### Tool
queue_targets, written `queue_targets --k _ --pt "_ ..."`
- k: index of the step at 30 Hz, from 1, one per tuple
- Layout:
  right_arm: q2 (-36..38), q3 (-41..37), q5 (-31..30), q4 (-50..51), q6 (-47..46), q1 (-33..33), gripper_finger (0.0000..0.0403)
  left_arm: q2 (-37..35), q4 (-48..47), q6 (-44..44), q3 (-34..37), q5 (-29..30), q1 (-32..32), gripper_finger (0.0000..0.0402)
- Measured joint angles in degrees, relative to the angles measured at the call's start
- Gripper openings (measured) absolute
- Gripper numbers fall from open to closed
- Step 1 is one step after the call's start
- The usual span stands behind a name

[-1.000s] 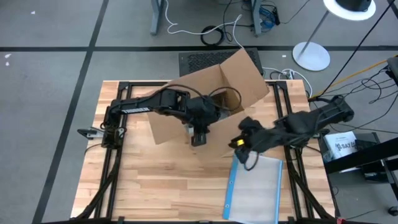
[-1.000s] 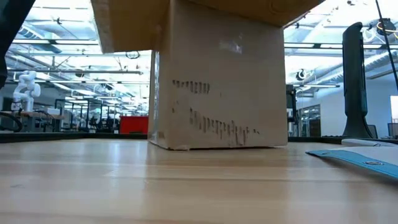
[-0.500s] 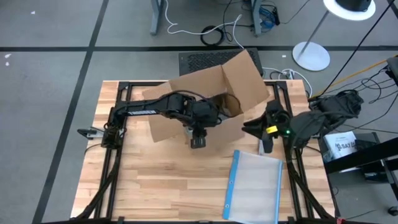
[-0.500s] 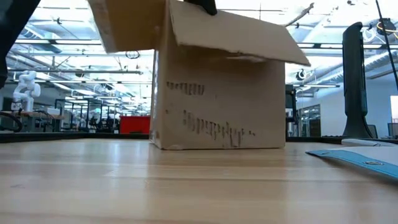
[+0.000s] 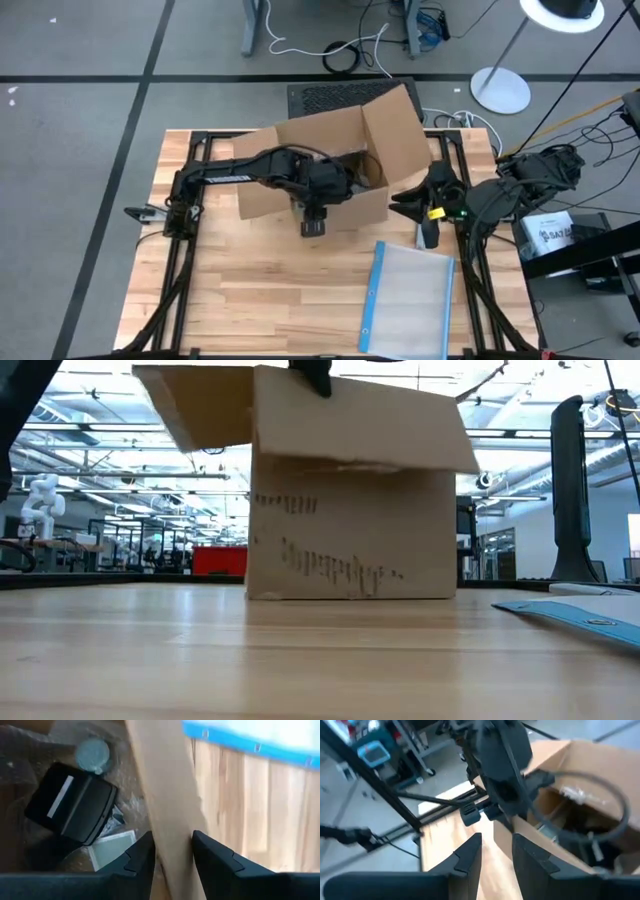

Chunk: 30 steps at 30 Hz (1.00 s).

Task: Unpack boxes
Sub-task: Open the cardboard box using the gray cutter

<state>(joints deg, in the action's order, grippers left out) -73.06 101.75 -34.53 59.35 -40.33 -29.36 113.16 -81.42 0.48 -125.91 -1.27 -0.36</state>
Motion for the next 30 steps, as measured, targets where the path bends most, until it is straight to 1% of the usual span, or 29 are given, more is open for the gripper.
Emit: queue_targets --k 2,4,6,7,10,12,14,18,22,23,25,30 --pt "0.0 0.0 0.0 0.0 4.3 0.0 0.0098 0.0 -0.3 2.2 1.2 1.0 -0.6 0.0110" --pt "0.0 0.0 -0.3 0.0 8.4 0.1 0.0098 -0.1 -0.1 4.7 2.3 2.3 -1.0 0.0073" --pt "0.0 0.5 -1.6 0.5 13.1 0.7 0.0098 -0.2 -0.6 5.4 2.9 3.9 -1.3 0.0028" --pt "0.0 1.2 -2.4 0.8 15.0 1.1 0.0099 -0.3 -0.9 5.5 3.1 4.4 -1.3 0.0018" --pt "0.1 5.7 -3.1 0.8 18.5 3.0 0.0105 -0.2 -0.9 7.3 3.1 5.1 -1.6 0.0013" --pt "-0.1 9.1 -1.9 1.7 19.9 5.1 0.0110 -0.2 -1.0 9.0 3.2 5.4 -2.0 0.0013" --pt "-1.0 12.2 1.0 5.6 20.0 8.1 0.0116 -0.2 -1.0 9.7 3.2 5.7 -2.5 0.0013" --pt "-4.8 16.9 8.8 15.8 17.3 14.9 0.0125 -0.1 -1.2 11.1 3.0 6.0 -3.3 0.0012" --pt "-10.1 19.0 16.9 25.2 17.6 19.2 0.0133 0.0 -1.2 12.3 3.0 6.3 -4.0 0.0012" --pt "-11.4 19.3 18.3 27.5 18.3 20.3 0.0135 0.0 -1.2 12.4 3.0 6.3 -4.2 0.0012" --pt "-13.6 19.4 19.2 31.1 19.3 22.1 0.0138 0.0 -1.2 12.5 3.1 6.4 -4.5 0.0012" --pt "-17.5 19.1 22.7 29.9 26.6 25.0 0.0141 -0.5 -1.3 13.8 3.1 5.8 -5.5 0.0012"
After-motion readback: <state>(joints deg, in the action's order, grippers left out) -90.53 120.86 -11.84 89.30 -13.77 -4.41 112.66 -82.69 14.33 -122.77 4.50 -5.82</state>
